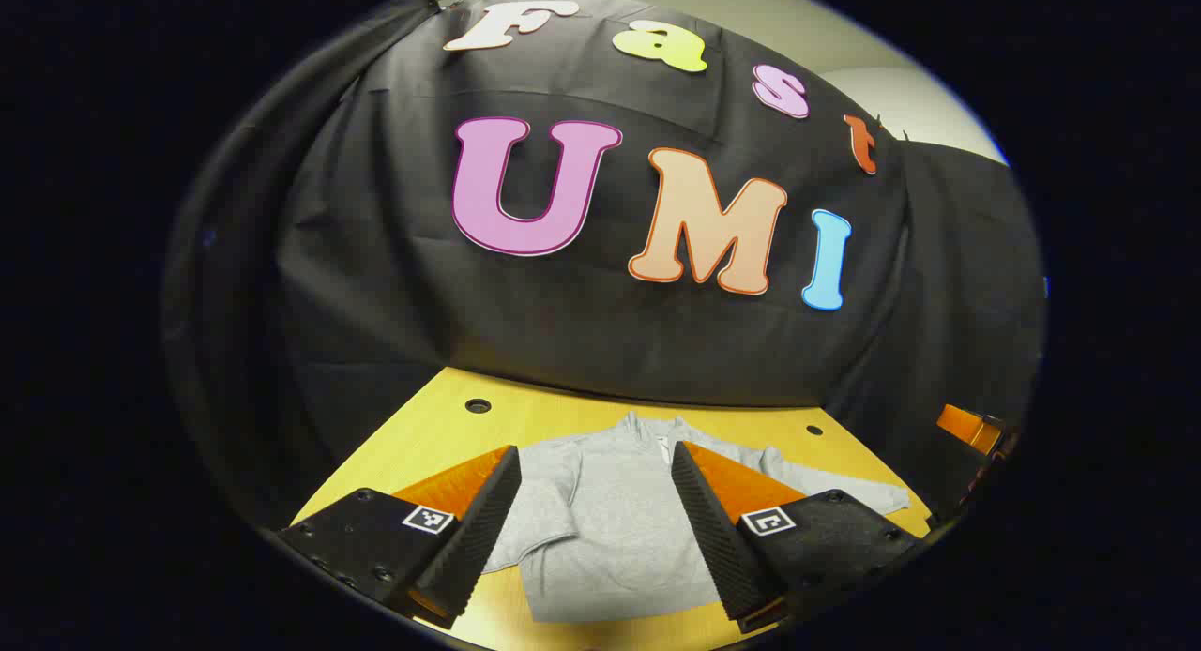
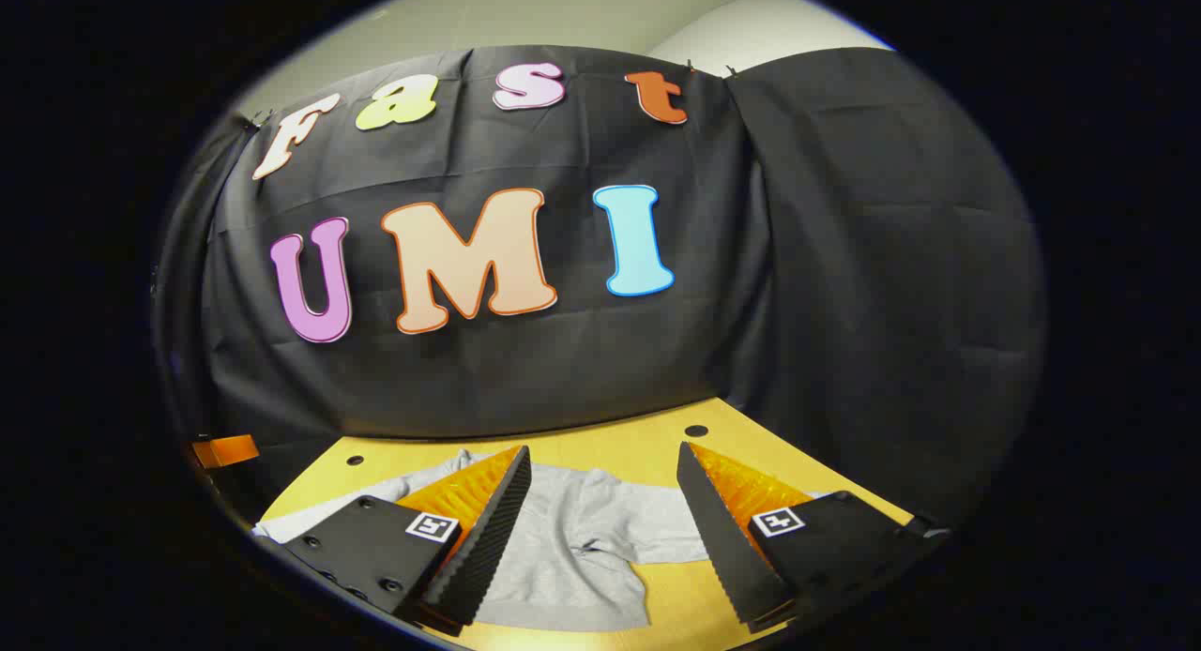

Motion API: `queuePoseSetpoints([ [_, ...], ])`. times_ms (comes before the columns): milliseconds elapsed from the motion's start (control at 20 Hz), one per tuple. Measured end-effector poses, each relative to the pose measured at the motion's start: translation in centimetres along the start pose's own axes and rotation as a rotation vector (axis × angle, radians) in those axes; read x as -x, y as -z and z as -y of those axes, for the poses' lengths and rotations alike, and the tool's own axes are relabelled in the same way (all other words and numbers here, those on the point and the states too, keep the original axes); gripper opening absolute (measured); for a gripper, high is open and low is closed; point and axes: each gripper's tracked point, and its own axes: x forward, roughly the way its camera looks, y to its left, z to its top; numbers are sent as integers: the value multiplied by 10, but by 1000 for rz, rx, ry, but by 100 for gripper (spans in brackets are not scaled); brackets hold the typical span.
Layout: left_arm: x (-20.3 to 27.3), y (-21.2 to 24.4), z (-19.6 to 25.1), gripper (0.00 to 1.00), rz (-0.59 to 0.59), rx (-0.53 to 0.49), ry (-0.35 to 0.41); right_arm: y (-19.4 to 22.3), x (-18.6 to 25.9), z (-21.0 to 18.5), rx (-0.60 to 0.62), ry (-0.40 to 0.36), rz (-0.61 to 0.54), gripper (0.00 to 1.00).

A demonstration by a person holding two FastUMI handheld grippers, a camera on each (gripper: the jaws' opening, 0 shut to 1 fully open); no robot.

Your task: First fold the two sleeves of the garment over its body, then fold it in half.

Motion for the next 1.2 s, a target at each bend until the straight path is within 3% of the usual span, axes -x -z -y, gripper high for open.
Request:
queuePoseSetpoints([
  [400,2,14,-4,95,-38,-12,20,21,6,52,-37,112,-61,97],
  [750,0,21,-13,95,-64,-22,10,30,13,112,10,218,-95,94],
  [800,-1,21,-14,95,-63,-20,11,31,13,122,-2,232,-97,98],
  [950,-1,19,-11,95,-51,-24,22,42,6,157,-13,281,-113,94],
  [1000,-2,19,-10,95,-52,-32,20,47,3,169,-12,293,-126,98],
  [1050,-3,17,-10,95,-46,-35,17,54,-3,183,-8,303,-141,94],
  [1200,-3,20,-9,95,-57,-24,-1,79,-22,220,0,325,-191,98],
])
